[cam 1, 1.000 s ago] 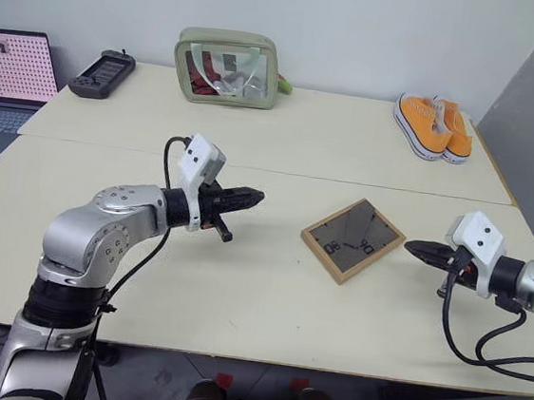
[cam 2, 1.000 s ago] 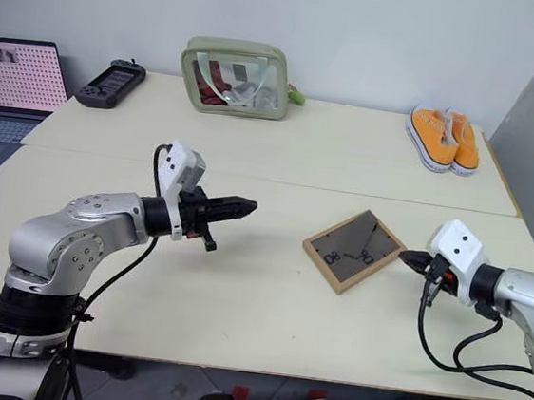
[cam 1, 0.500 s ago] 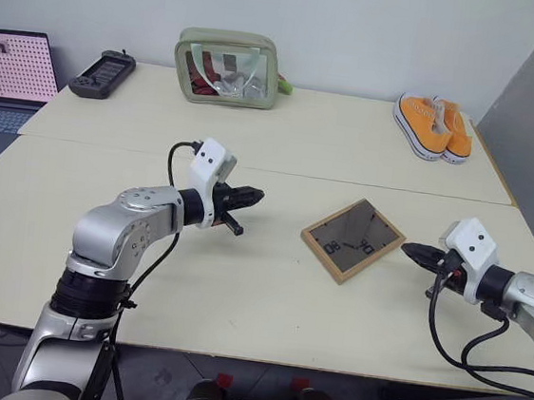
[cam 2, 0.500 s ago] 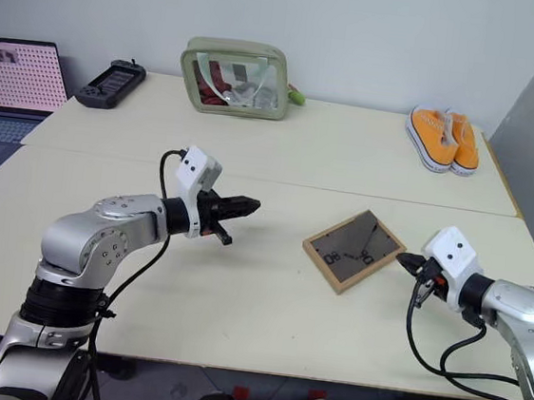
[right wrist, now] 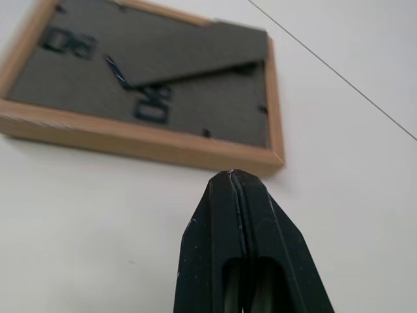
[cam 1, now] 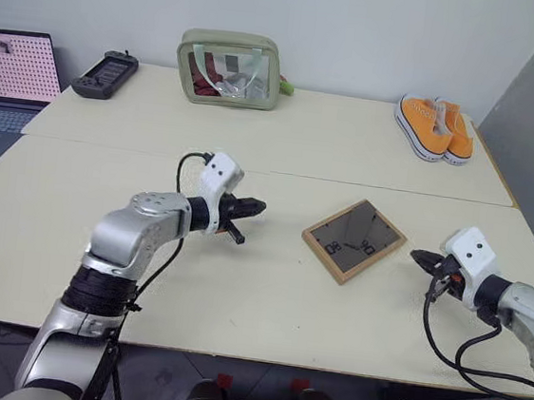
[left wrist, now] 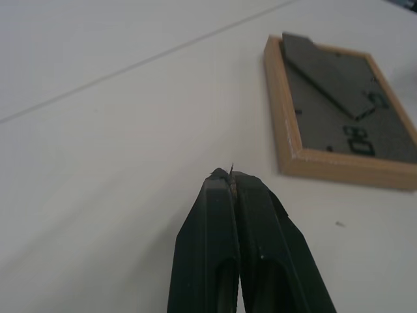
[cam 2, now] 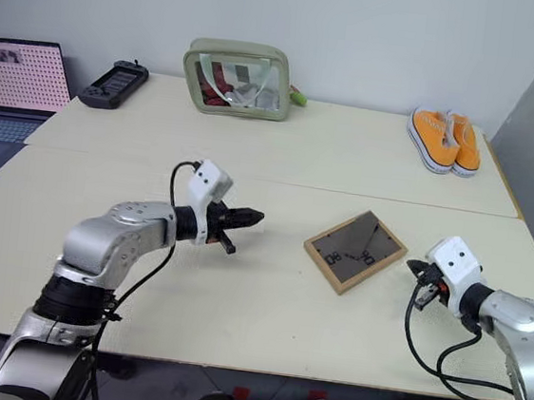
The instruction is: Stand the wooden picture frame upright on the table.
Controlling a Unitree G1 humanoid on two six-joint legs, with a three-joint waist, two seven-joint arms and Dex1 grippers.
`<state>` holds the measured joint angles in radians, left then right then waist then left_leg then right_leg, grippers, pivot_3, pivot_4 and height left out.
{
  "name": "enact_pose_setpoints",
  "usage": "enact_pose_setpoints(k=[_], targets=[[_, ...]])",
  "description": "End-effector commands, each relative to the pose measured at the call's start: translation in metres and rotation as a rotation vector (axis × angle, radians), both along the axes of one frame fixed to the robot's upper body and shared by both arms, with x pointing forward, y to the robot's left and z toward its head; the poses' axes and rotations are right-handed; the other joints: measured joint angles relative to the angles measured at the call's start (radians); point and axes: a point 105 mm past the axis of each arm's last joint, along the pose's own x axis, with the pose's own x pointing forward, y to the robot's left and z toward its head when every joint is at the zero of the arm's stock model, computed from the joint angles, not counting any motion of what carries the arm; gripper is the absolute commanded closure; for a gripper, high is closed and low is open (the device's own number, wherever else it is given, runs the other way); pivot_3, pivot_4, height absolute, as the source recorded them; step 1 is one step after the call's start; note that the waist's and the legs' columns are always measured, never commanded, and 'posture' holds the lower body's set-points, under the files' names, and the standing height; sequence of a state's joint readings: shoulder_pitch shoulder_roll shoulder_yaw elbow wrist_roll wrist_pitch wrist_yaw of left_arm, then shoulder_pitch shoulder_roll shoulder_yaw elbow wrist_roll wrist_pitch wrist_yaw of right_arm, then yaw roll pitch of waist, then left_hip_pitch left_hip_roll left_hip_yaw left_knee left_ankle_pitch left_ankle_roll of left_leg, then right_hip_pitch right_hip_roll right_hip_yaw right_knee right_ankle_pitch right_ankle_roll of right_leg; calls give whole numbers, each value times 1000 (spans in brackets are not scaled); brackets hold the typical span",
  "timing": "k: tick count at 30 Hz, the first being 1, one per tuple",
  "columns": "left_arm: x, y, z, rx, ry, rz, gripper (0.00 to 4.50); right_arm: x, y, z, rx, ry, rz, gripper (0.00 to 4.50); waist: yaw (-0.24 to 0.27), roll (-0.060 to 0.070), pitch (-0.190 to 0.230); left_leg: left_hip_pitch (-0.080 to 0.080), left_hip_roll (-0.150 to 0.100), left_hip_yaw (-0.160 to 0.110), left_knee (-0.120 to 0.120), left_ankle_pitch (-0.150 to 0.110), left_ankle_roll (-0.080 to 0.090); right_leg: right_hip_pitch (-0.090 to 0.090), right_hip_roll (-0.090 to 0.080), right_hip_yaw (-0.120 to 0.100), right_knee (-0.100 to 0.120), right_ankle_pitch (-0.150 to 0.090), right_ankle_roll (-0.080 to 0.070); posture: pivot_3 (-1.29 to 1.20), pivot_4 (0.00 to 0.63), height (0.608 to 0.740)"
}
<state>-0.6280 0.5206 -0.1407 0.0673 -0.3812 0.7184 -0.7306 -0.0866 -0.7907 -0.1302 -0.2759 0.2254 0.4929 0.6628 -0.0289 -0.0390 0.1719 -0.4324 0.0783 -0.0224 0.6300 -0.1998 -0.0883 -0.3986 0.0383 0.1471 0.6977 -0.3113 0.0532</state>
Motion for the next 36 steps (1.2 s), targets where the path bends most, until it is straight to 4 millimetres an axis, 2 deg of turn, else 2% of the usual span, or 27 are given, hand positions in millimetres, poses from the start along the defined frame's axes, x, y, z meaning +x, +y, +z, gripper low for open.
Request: enact_pose_setpoints(k=[1, 6, 11, 14, 20, 26, 32, 36], targets=[[21, -15, -4, 32, -61, -42, 4387, 6, 2, 0, -9, -60, -42, 4500, 1, 0, 0, 0, 0, 0, 0, 0, 0, 0, 0, 0, 0, 0, 0, 0, 150, 740], [48, -44, -6, 22, -87, -79, 4387, 13, 3, -5, 1, -93, -109, 4500, 4, 0, 0, 0, -1, -2, 1, 0, 0, 2, 0, -1, -1, 0, 0, 0, 150, 740], [53, -74, -5, 12, -105, -153, 4387, 11, 14, -10, 19, -97, -106, 4500, 0, 0, 0, 0, -2, -2, 0, 0, 0, 2, 0, -1, -1, 0, 0, 0, 150, 740], [52, -86, -8, 22, -104, -193, 4387, 9, 14, -9, 25, -104, -124, 4500, -1, 0, 0, 0, -2, -2, 0, 0, 0, 2, 0, -1, -1, 0, 0, 0, 150, 740], [50, -91, -22, 57, -77, -226, 4387, 9, 17, -12, 54, -117, -155, 4500, -2, 0, 0, 0, -2, -3, 0, 0, 0, 3, 0, -1, -1, 0, 0, 0, 150, 740], [47, -94, -28, 54, -58, -244, 4387, 25, 31, -16, 80, -128, -159, 4500, -2, 1, 0, 0, -2, -3, 0, 0, 0, 3, 0, -1, 0, 0, 0, 0, 150, 740], [44, -96, -33, 53, -47, -252, 4387, 44, 31, -16, 90, -142, -179, 4500, -3, 1, 0, 0, -2, -4, 0, 0, 0, 3, 0, -1, 0, 0, 0, 0, 150, 740], [43, -99, -28, 22, -47, -252, 4387, 54, 34, -19, 89, -133, -162, 4500, -3, 1, 0, 0, -2, -3, 0, 0, 0, 3, 0, -1, 0, 0, 0, 0, 150, 740]])
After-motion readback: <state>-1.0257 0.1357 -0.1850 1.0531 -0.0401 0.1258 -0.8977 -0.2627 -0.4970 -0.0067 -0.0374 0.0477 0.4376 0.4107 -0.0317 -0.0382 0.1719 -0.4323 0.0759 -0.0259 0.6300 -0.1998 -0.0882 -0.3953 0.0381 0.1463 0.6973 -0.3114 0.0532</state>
